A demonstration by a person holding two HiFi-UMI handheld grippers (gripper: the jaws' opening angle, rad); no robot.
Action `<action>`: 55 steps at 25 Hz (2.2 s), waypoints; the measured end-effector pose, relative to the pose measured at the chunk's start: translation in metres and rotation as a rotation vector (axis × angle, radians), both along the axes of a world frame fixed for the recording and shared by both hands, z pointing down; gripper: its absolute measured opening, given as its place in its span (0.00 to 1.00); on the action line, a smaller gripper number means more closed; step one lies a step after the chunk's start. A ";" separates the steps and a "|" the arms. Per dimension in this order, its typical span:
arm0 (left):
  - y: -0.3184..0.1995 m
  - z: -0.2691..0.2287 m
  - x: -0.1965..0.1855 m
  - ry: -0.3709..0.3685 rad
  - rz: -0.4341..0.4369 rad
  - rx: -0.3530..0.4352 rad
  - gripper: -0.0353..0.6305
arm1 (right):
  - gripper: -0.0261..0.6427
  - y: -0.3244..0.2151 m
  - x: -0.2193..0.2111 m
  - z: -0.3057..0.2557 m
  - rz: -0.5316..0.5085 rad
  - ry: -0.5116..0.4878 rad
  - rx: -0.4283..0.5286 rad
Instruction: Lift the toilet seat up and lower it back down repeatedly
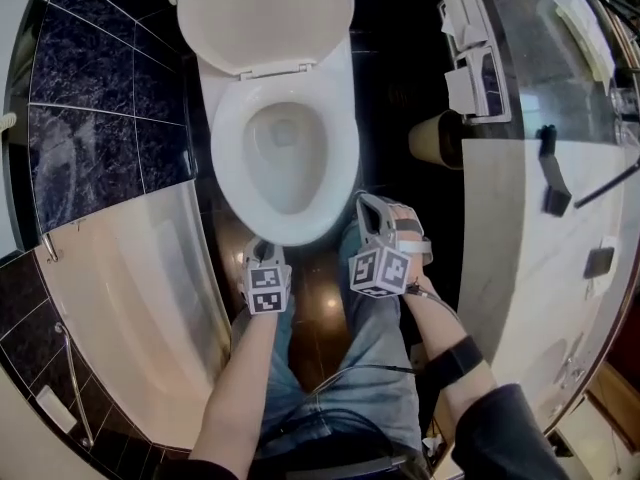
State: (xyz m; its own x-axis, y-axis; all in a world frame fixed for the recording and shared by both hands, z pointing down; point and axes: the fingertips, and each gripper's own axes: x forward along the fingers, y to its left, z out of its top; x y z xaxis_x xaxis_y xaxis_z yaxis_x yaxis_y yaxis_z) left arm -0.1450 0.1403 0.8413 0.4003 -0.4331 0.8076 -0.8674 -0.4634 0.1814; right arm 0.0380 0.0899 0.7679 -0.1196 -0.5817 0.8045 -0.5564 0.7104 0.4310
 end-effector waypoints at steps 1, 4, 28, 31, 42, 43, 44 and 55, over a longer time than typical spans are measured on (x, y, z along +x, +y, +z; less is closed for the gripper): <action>0.007 0.011 -0.002 -0.009 0.007 -0.014 0.05 | 0.06 0.000 -0.001 0.007 0.006 -0.003 -0.003; 0.029 0.042 -0.009 -0.033 0.013 -0.069 0.05 | 0.07 0.004 -0.007 0.024 0.023 -0.014 -0.013; -0.067 -0.165 -0.023 0.021 0.052 0.199 0.05 | 0.07 -0.031 -0.036 -0.118 0.245 -0.261 0.065; -0.083 -0.240 -0.022 0.044 0.041 0.273 0.05 | 0.07 -0.038 -0.040 -0.175 0.253 -0.308 0.104; -0.100 -0.430 -0.050 0.080 -0.021 0.456 0.05 | 0.07 -0.052 -0.018 -0.347 0.360 -0.522 0.223; -0.100 -0.440 -0.052 0.080 -0.023 0.472 0.05 | 0.07 -0.052 -0.014 -0.356 0.367 -0.534 0.231; -0.100 -0.449 -0.053 0.082 -0.023 0.487 0.05 | 0.07 -0.053 -0.011 -0.365 0.375 -0.547 0.238; -0.072 -0.488 -0.055 0.121 -0.042 0.531 0.05 | 0.07 -0.035 -0.004 -0.400 0.389 -0.587 0.281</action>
